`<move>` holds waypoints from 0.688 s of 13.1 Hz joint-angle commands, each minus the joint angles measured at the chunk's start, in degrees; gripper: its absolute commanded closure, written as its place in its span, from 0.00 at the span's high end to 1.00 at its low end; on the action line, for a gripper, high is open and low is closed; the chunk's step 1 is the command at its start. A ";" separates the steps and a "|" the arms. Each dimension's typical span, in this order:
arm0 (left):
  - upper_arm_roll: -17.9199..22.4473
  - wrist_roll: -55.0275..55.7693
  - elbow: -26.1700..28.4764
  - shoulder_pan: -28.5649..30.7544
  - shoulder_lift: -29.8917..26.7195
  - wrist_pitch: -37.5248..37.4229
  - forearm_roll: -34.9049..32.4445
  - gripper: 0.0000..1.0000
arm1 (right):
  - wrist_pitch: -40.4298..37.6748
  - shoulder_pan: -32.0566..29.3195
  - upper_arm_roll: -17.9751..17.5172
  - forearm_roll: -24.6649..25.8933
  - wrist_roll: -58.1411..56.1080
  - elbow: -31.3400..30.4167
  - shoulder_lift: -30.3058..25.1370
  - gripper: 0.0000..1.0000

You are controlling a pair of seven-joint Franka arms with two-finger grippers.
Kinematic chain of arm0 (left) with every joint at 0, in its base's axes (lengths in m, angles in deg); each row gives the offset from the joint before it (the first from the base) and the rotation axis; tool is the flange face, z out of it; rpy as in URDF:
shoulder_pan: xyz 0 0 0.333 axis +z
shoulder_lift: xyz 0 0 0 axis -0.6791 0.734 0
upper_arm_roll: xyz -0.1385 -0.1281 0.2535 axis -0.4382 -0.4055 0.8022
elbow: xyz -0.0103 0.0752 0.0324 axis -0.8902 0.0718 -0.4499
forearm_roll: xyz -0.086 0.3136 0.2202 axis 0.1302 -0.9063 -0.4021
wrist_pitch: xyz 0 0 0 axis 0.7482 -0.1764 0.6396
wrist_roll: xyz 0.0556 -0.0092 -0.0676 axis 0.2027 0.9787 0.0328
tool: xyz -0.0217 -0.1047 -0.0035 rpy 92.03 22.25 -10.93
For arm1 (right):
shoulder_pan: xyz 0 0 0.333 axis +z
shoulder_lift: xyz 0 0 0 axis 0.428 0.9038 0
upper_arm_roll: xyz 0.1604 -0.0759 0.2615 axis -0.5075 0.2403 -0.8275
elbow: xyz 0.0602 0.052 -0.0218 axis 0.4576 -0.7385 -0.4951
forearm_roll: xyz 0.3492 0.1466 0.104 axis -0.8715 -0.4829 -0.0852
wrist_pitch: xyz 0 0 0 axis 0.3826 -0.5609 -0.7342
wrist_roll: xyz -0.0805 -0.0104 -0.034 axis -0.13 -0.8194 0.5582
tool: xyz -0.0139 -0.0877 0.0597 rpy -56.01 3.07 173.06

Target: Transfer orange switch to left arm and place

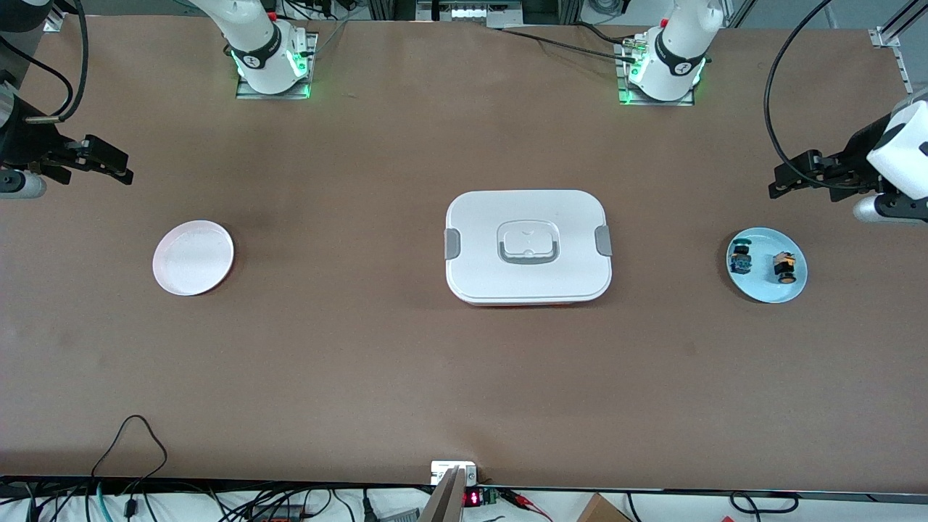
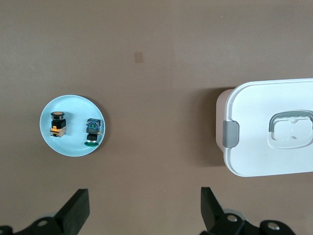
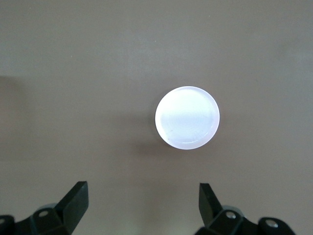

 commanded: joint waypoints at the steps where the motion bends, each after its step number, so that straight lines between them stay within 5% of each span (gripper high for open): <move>1: 0.09 -0.50 -1.78 0.04 0.99 -0.40 -0.07 1.00 | -0.23 -0.07 -0.36 0.72 -0.92 -1.10 -1.31 1.00; 9: 0.36 -0.42 -3.80 0.39 1.25 -0.22 -6.11 1.00 | -0.85 -0.15 -0.27 0.63 -1.01 -1.10 -1.31 1.00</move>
